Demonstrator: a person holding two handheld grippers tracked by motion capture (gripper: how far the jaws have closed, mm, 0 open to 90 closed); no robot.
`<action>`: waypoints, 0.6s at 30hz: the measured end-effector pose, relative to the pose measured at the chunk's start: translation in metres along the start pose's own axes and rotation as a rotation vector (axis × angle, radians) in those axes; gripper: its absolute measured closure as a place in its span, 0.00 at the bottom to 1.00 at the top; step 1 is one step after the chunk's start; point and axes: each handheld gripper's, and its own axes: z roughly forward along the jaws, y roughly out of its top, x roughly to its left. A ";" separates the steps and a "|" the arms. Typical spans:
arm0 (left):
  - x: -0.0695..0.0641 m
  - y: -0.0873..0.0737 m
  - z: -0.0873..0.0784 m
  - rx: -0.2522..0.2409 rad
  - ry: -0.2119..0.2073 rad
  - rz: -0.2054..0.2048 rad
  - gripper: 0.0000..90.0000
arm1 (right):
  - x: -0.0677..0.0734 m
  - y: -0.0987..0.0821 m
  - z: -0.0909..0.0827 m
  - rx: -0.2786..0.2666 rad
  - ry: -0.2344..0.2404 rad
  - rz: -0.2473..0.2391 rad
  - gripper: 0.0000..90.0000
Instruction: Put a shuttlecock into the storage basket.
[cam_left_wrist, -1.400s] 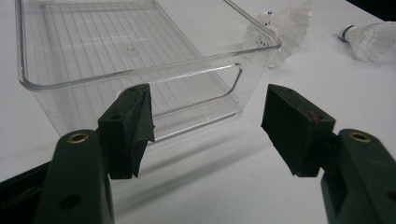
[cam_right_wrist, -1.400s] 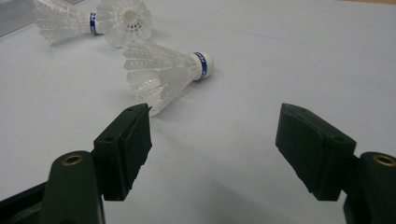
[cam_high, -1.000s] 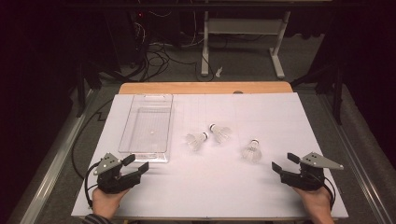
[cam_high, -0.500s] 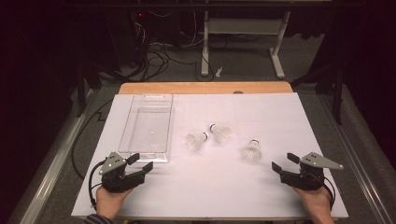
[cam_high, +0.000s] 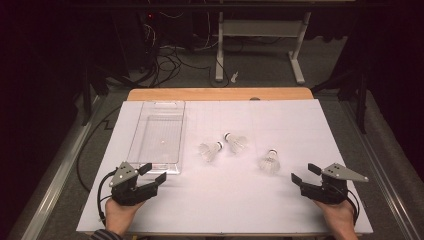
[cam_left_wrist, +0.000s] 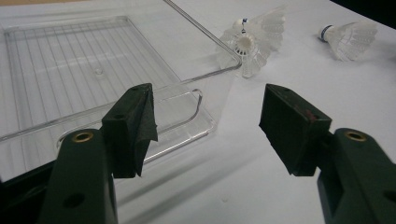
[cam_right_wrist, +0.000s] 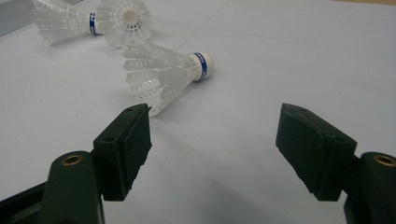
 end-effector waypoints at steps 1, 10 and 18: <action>0.000 0.000 0.000 -0.001 -0.001 0.001 0.40 | 0.000 0.000 0.000 -0.001 0.000 0.000 0.30; -0.003 0.002 0.001 0.002 -0.005 0.012 0.40 | 0.001 0.000 -0.002 -0.015 0.000 0.000 0.30; -0.009 0.004 0.007 0.007 -0.029 0.024 0.40 | 0.001 0.000 -0.003 -0.021 0.001 -0.003 0.30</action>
